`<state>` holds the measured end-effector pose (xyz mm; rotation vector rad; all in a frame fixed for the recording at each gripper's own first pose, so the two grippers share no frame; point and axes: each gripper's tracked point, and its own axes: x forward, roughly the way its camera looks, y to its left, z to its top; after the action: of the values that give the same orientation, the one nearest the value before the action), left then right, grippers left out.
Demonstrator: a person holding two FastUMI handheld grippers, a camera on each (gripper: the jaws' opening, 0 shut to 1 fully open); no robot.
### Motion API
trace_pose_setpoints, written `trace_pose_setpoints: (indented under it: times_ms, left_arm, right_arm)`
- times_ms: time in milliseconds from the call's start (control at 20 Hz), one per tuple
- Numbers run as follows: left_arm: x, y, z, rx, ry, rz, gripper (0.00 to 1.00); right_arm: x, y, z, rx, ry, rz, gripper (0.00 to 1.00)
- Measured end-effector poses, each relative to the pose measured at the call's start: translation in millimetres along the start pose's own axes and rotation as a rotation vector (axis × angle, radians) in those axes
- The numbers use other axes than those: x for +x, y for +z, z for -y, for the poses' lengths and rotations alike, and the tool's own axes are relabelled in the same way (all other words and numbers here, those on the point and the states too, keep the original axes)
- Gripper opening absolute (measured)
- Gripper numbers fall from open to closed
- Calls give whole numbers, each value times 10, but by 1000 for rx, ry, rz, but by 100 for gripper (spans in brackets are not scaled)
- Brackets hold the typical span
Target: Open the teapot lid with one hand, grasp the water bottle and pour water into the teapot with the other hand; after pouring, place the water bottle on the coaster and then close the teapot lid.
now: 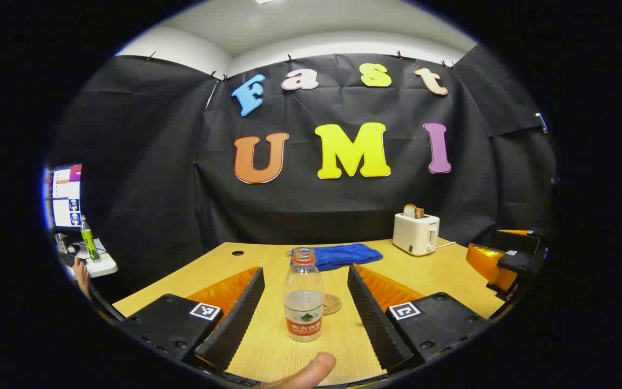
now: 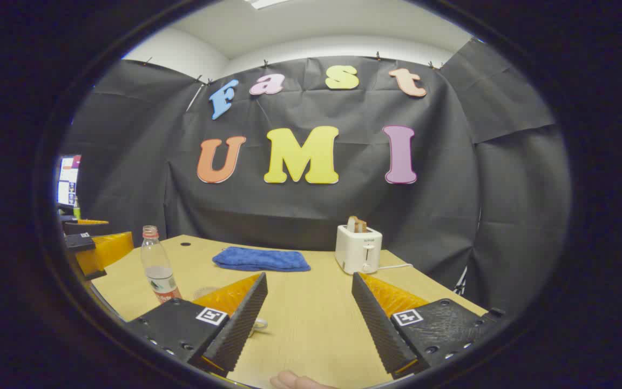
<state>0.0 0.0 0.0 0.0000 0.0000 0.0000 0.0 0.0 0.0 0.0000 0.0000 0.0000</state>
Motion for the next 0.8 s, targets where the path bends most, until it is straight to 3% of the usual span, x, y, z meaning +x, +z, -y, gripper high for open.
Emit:
trace_pose_setpoints:
  times_ms: [800]
  left_arm:
    - [92, -87, -274, -30, 44, -35, 98]
  right_arm:
    - [102, -192, -125, -6, 38, -52, 95]
